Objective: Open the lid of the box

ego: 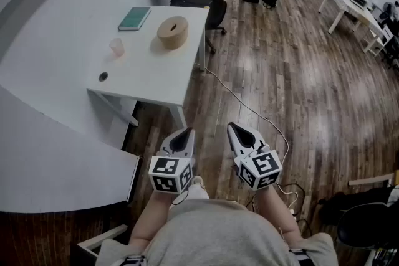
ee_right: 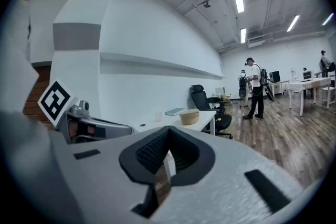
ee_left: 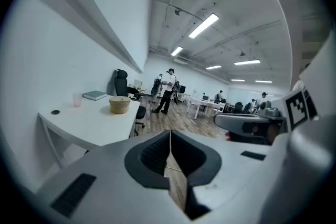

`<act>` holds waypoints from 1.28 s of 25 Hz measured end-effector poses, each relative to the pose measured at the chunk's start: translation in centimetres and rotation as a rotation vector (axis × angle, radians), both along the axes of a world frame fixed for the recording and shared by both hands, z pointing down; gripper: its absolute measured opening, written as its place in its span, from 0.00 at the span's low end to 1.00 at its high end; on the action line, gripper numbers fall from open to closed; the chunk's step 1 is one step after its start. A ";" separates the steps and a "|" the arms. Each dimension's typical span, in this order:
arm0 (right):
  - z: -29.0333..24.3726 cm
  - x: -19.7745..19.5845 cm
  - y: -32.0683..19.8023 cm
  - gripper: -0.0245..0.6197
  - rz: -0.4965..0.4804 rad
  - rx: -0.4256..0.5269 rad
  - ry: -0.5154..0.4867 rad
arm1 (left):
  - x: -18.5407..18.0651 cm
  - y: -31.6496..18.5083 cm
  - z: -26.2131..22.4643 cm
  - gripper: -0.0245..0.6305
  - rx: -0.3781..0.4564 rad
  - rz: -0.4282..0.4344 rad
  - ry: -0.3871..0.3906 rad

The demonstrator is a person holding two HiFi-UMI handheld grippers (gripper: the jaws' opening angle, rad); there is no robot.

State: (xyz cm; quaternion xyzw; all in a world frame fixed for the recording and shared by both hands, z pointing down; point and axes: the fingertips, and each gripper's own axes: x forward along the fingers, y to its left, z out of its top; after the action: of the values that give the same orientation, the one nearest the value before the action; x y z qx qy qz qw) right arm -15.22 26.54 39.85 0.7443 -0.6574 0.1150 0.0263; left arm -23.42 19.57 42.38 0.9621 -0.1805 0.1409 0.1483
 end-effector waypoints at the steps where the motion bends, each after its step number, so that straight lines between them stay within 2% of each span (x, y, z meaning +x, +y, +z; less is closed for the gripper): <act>1: 0.1 -0.9 1.7 0.03 0.003 0.005 -0.001 | -0.7 1.4 0.0 0.05 0.006 -0.005 -0.003; 7: 0.2 -4.8 10.4 0.03 0.016 0.022 0.019 | -4.3 9.4 -0.1 0.05 0.016 -0.037 0.018; 12: -0.2 -6.4 14.7 0.03 0.034 0.050 0.026 | -6.3 13.6 -0.3 0.05 0.016 -0.031 0.027; 28: -0.1 -8.1 17.9 0.04 -0.012 0.058 0.015 | -6.7 17.1 -0.7 0.05 0.043 -0.036 0.032; 32: 0.5 -8.1 18.2 0.04 -0.027 0.040 0.009 | -6.7 17.4 -0.4 0.09 0.038 -0.038 0.024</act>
State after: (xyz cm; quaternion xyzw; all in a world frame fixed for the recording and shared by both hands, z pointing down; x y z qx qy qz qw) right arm -23.32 44.71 40.36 0.7363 -0.6693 0.0980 0.0157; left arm -30.10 36.98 41.97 0.9627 -0.1998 0.1231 0.1347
